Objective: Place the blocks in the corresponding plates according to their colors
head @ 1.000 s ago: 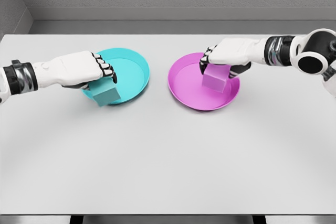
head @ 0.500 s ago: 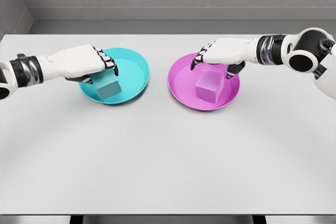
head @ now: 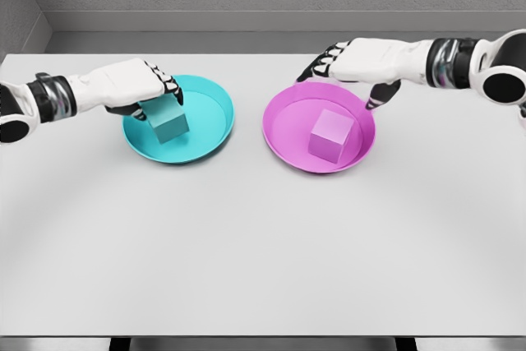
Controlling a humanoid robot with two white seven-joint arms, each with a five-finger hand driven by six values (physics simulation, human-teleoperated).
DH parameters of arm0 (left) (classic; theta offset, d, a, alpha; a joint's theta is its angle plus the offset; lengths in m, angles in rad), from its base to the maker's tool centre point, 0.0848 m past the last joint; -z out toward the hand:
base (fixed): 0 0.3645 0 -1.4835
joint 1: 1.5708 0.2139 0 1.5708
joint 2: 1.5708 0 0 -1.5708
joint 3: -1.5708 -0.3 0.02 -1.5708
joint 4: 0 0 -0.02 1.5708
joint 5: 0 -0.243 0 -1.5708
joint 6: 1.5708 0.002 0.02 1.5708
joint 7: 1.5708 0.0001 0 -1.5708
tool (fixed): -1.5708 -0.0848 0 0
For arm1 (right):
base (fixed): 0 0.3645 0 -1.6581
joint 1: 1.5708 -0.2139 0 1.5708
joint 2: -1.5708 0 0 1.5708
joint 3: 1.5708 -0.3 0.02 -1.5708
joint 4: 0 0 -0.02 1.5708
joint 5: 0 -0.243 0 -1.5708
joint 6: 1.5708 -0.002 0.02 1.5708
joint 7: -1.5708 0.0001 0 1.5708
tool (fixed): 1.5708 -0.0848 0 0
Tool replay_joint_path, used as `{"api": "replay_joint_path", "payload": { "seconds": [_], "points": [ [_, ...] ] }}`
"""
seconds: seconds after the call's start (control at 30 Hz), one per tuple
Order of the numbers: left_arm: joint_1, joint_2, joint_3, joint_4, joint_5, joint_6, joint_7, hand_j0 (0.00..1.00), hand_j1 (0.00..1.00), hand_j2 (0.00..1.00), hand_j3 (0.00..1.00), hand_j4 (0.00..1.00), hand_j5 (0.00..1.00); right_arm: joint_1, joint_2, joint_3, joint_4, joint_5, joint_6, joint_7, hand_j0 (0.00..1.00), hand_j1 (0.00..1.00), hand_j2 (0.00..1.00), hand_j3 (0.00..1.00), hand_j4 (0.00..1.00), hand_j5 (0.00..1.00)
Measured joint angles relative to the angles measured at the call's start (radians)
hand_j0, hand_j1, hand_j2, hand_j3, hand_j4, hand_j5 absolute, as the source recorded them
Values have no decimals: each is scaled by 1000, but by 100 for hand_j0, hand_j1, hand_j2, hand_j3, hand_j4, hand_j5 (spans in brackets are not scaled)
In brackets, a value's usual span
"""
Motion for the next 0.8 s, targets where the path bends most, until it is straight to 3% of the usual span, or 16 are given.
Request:
{"api": "replay_joint_path", "payload": {
  "seconds": [0.07,0.1,0.17,0.33,0.43,0.6,0.8],
  "points": [
    [-1,-14,0,18,-6,0,0,73,73,73,73,73,73,60,-36,-47,-44,-13,-3,0,100,100,100,100,100,100],
    [-3,-20,0,24,-8,0,0,89,89,89,89,89,89,94,-54,-79,-69,-18,-5,0,100,100,100,100,100,100],
    [-8,-30,0,31,-9,0,1,99,99,99,99,99,99,118,-85,-141,-103,-29,-21,0,100,100,100,100,100,100],
    [-9,-40,0,37,-10,0,3,100,100,100,100,100,100,209,-161,-246,-141,-86,-116,0,100,100,100,100,100,100],
    [-12,-38,1,38,-8,0,3,100,100,100,100,100,100,322,-206,-303,-166,-96,-176,-8,100,100,100,100,100,100],
    [-17,11,8,28,31,0,6,100,100,100,100,100,100,368,-259,-353,-179,-101,-258,-39,100,100,100,100,100,100],
    [-5,126,14,-28,121,0,7,100,100,100,100,100,100,393,-284,-363,-182,-101,-284,-53,100,100,100,100,100,100]
  ]
}}
